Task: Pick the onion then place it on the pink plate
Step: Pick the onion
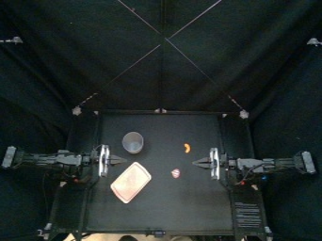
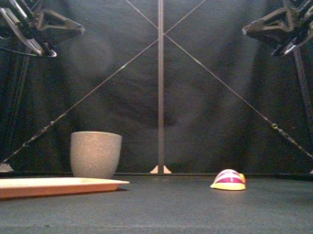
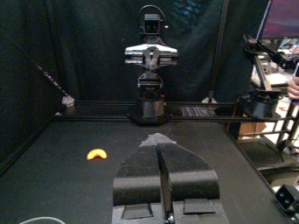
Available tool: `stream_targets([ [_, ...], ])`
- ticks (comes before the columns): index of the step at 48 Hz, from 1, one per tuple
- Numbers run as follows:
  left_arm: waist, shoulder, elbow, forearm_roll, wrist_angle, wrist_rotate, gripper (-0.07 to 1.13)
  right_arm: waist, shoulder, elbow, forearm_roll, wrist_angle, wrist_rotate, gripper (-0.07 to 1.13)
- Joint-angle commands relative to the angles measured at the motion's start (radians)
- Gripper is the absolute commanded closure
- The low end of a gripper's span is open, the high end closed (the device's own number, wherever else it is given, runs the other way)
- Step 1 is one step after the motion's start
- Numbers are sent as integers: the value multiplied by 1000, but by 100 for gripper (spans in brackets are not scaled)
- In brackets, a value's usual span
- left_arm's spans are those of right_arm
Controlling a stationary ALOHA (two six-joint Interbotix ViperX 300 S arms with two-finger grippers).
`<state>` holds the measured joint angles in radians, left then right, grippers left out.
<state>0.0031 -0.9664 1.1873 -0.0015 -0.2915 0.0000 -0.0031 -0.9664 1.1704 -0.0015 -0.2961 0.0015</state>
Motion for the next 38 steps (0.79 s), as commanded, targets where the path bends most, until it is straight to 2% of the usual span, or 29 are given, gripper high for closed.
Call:
stream_targets([
  [1,0,9,-26,0,58,0,102,2,26,-9,14,3,8,96],
  [7,0,8,-49,0,121,2,101,-11,63,-21,51,48,29,92],
  [11,6,8,-66,0,150,3,101,-25,103,-40,66,109,32,82],
  [15,17,8,-72,0,161,3,101,-29,143,-58,75,156,34,65],
  [25,44,8,-67,-2,161,2,101,-34,229,-80,166,183,34,9],
  [28,51,8,-66,-2,161,2,101,-35,253,-78,189,184,34,-1],
  [38,77,8,-63,-2,166,3,101,-34,365,-84,196,202,34,1],
])
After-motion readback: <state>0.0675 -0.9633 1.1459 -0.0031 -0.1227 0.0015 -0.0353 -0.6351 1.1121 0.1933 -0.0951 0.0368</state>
